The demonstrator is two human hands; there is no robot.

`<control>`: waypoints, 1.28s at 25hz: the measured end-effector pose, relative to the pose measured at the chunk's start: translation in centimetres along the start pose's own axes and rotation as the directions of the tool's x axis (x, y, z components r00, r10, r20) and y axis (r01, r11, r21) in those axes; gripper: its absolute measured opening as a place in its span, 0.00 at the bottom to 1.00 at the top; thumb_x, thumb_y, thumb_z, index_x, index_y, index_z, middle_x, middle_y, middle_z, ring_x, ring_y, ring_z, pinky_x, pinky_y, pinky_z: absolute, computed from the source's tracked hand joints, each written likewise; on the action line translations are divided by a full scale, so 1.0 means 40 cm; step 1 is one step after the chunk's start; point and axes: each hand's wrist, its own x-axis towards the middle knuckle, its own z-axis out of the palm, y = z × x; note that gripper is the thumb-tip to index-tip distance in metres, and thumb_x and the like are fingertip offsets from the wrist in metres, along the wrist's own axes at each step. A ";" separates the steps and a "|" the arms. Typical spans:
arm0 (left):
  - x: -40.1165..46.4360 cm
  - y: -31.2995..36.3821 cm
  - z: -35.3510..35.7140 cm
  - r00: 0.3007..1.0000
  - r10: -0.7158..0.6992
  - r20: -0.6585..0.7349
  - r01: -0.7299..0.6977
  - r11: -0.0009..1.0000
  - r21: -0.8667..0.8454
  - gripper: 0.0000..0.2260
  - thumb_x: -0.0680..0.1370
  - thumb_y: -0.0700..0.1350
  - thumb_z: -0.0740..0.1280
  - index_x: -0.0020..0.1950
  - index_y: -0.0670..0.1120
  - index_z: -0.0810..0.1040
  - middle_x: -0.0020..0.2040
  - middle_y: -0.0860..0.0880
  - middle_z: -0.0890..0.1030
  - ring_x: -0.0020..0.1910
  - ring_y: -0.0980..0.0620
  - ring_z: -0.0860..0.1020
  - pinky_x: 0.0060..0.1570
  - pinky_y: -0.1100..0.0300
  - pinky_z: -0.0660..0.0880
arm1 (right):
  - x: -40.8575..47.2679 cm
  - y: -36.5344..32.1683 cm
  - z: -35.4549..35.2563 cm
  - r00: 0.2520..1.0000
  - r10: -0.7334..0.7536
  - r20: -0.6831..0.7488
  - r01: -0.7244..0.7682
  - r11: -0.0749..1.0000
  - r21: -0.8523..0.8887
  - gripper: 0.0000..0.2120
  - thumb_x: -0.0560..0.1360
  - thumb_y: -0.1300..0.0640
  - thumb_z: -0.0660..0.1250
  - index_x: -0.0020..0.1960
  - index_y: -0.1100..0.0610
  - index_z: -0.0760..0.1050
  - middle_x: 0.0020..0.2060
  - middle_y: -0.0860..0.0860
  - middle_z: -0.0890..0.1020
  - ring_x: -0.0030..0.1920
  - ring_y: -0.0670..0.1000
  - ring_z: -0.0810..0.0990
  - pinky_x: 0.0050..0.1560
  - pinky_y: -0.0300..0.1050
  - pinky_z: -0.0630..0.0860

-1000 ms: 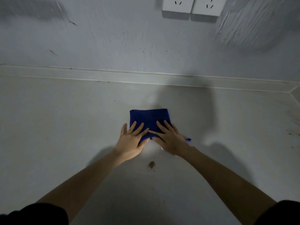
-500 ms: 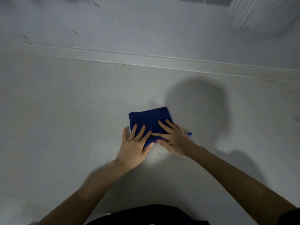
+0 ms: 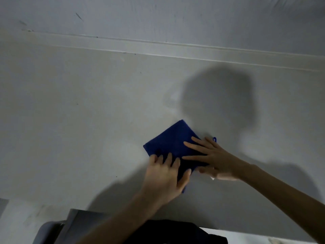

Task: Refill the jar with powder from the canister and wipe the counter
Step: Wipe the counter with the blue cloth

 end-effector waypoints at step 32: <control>-0.059 0.075 0.121 0.964 0.250 0.093 -0.255 0.966 0.046 0.26 0.77 0.51 0.49 0.69 0.35 0.61 0.71 0.36 0.64 0.72 0.38 0.55 0.66 0.40 0.55 | -0.110 -0.212 0.228 0.700 0.486 -0.524 -0.528 0.846 0.078 0.23 0.76 0.50 0.49 0.71 0.54 0.57 0.70 0.52 0.64 0.71 0.52 0.60 0.70 0.52 0.47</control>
